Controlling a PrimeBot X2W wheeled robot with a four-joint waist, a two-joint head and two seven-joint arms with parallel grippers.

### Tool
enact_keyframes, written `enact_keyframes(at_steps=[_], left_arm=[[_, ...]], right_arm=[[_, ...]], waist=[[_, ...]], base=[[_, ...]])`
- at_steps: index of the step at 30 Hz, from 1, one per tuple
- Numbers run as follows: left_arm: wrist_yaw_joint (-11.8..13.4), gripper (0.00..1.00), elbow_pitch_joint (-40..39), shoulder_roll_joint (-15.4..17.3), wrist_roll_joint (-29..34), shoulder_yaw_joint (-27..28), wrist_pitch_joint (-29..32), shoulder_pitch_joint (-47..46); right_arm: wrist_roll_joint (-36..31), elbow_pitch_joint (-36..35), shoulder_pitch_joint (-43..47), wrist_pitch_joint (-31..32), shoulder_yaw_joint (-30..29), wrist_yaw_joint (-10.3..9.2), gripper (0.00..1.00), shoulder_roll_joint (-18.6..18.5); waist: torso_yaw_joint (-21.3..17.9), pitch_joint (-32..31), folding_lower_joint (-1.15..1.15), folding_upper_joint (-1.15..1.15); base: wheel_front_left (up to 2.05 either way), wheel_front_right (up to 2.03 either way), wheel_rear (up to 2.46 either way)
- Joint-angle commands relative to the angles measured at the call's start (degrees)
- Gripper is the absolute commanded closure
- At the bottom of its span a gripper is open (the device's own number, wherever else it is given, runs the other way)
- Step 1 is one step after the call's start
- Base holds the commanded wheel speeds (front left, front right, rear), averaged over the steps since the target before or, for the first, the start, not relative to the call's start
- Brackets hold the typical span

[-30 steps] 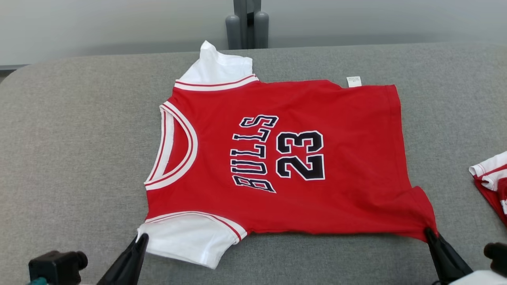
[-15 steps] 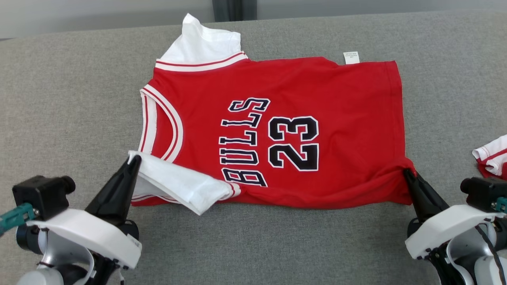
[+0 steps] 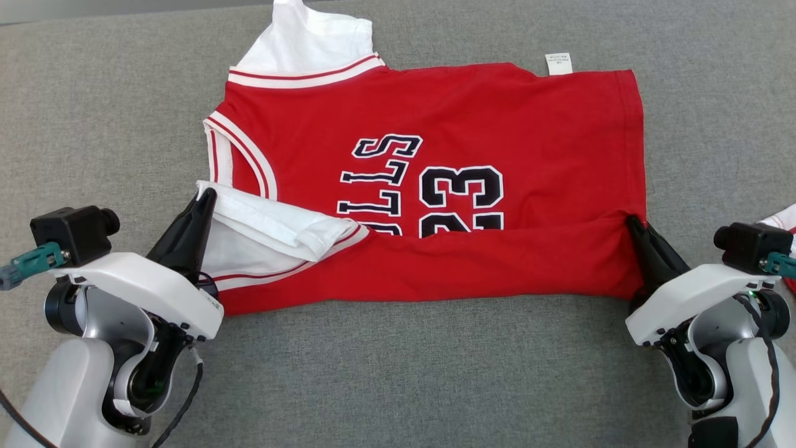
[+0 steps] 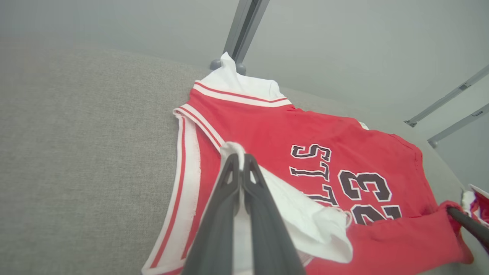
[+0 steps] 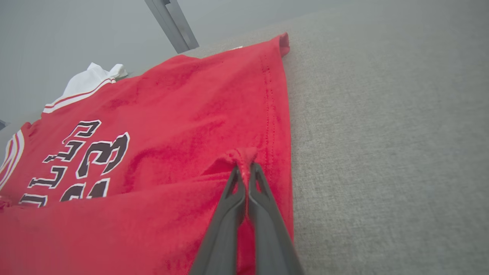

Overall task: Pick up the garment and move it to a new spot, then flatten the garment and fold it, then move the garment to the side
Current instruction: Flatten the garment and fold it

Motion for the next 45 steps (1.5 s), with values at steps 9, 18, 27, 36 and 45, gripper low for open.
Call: enact_keyframes(at_steps=[9,18,27,36,45], left_arm=[[-1.85,0.16,8.29,-1.48,-0.99,0.14,-2.33,-3.77],[-0.33,0.0,6.96,-2.81,1.29,2.27,-10.74,-1.12],[2.92,0.0,2.1,-3.38,6.29,4.35,-20.5,-0.11],[2.91,0.0,2.59,-3.93,11.13,4.0,-26.28,3.26],[-1.78,0.0,5.82,-5.85,18.69,7.39,-27.38,10.81]], right_arm=[[2.09,3.95,-3.31,-3.45,3.73,-0.02,0.0,-1.06],[1.35,-0.52,0.71,-11.35,2.36,-0.02,0.0,-0.72],[-4.17,-5.22,3.7,-17.34,-1.46,-0.02,0.0,0.45],[-10.09,-9.27,7.63,-19.24,-0.67,-0.02,0.0,0.74],[-11.84,-9.91,12.69,-19.15,-0.04,-0.02,0.0,0.76]], waist=[[-0.47,0.67,0.0,0.0],[-0.34,-1.37,0.0,0.0],[-0.38,-4.12,0.0,0.0],[-0.51,-7.81,0.0,0.0],[-0.55,-12.42,0.0,0.0]], base=[[0.0,0.0,0.0],[0.0,0.0,0.0],[0.0,0.0,0.0],[0.0,0.0,0.0],[0.0,0.0,0.0]])
